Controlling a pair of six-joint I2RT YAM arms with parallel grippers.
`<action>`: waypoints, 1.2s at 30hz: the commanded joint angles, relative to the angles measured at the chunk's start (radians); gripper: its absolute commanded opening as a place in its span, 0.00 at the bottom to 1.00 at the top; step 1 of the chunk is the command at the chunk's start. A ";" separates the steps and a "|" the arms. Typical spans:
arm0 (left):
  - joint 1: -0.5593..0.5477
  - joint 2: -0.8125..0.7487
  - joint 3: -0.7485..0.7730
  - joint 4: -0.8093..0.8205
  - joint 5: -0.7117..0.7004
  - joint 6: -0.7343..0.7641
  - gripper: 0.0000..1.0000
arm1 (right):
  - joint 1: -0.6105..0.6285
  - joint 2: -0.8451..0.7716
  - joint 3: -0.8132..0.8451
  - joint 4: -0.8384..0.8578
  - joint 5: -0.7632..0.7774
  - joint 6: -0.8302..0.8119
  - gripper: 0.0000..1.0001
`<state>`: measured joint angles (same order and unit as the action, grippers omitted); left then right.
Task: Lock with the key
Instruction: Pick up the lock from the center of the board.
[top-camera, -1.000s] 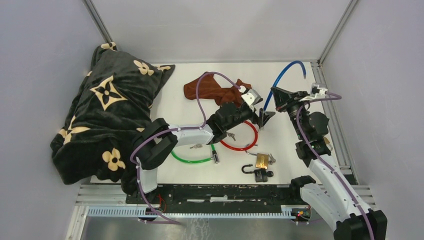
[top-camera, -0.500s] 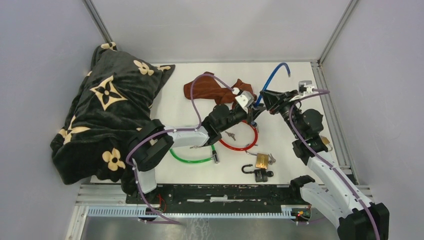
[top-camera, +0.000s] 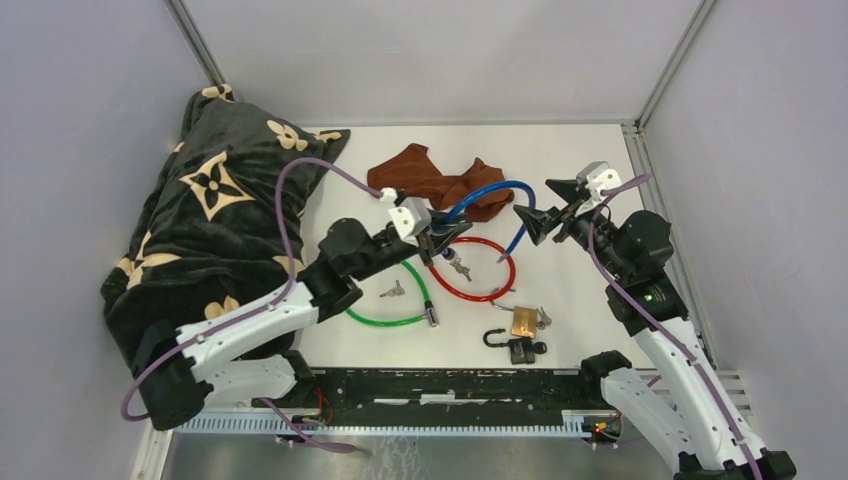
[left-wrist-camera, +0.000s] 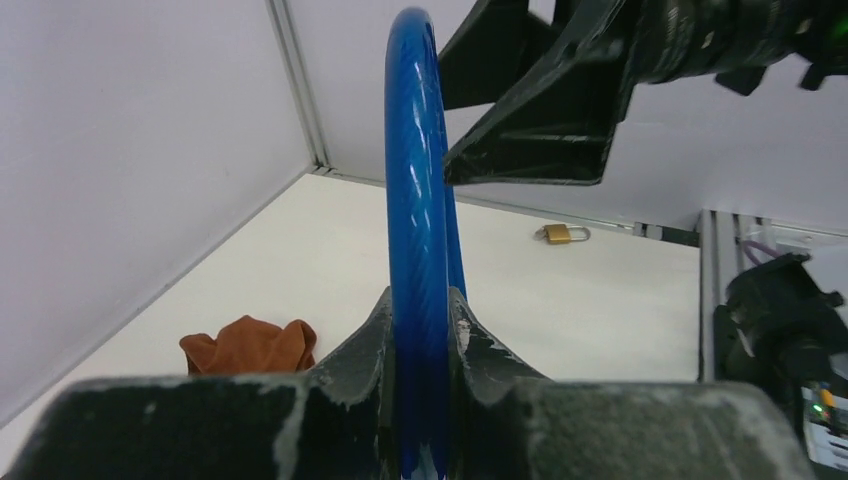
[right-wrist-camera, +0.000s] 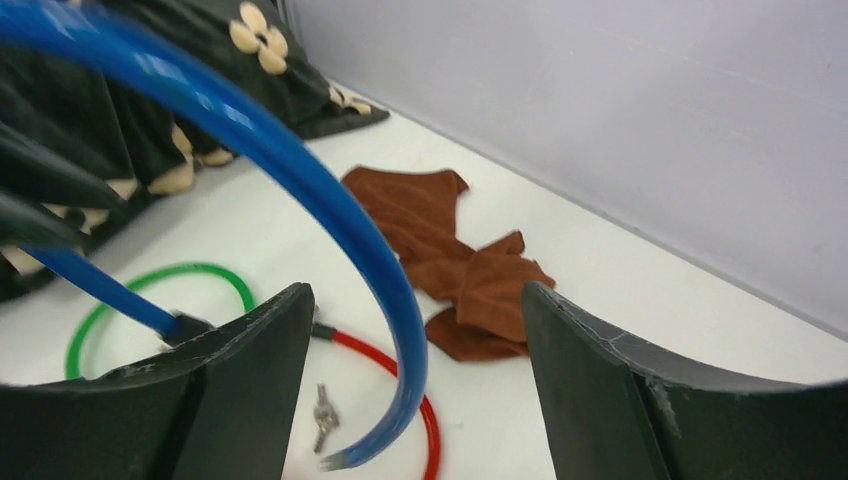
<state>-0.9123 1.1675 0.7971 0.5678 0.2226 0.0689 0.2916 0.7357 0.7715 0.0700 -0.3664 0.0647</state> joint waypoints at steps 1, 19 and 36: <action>0.024 -0.190 -0.008 -0.144 0.068 -0.002 0.02 | -0.006 -0.048 0.017 -0.152 -0.046 -0.192 0.82; 0.248 -0.605 -0.228 -0.189 0.218 -0.210 0.02 | 0.068 -0.048 -0.226 0.208 -0.233 -0.013 0.62; 0.308 -0.607 -0.219 -0.180 0.311 -0.229 0.02 | 0.557 0.137 -0.160 0.195 -0.376 -0.294 0.74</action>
<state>-0.6098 0.5591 0.5491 0.3008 0.4492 -0.1452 0.7307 0.7727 0.5423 0.2321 -0.7528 -0.0937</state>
